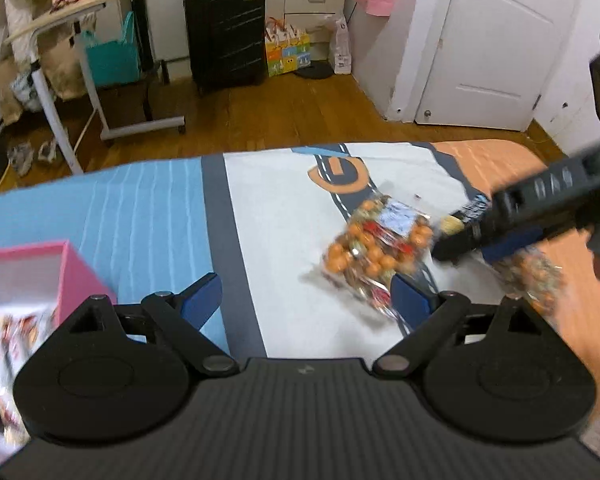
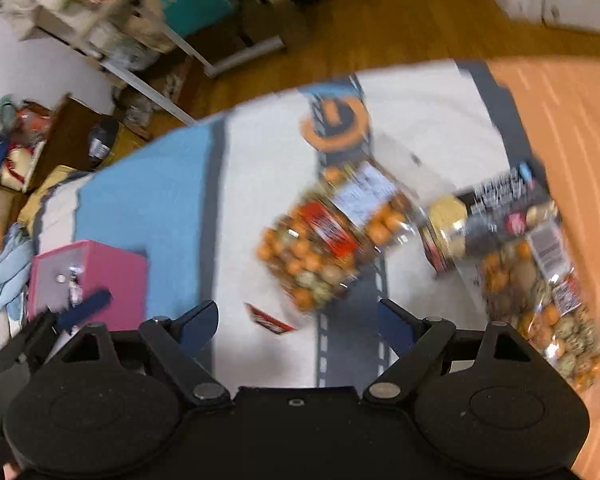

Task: Organize snacks
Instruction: 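Withdraw both grippers and move them to the clear bag of nuts, then grasp the nut bag with the left gripper while the right gripper grips it too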

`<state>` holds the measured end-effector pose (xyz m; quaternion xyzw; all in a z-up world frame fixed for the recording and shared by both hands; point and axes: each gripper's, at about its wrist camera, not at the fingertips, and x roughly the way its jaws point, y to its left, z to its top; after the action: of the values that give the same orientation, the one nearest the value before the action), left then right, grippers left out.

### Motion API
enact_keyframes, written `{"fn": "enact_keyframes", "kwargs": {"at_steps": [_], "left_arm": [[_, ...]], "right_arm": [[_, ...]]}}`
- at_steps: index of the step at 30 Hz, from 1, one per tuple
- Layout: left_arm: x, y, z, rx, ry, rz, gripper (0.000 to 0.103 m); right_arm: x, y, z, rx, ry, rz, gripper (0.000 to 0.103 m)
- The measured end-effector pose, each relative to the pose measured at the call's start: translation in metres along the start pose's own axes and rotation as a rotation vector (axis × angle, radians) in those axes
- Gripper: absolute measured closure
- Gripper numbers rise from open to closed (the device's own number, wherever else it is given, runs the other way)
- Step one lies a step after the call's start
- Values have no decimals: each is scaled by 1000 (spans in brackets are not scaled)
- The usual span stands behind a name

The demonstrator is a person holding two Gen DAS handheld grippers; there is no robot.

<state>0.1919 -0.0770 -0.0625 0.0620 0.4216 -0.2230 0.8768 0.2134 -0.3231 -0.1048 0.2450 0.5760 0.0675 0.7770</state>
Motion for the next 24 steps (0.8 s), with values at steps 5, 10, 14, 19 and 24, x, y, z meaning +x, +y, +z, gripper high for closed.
{"fn": "enact_keyframes", "kwargs": {"at_steps": [5,10,14,19,24], "left_arm": [[52,4,9,-25,34,-55,12],[92,13,13,-48,16,-85,21],[118,21,21,-101,22,-157,37],[140,22,16,-175,65,-251,51],[139,21,12,-211,182,-335,56]], "right_arm": [[37,-38,7,120,4,-30,22],[60,-60,11,235,2,41,37],[67,-54,12,196,-29,51,42],[69,-48,20,96,-72,35,50],[67,-34,21,-54,-107,1,57]]}}
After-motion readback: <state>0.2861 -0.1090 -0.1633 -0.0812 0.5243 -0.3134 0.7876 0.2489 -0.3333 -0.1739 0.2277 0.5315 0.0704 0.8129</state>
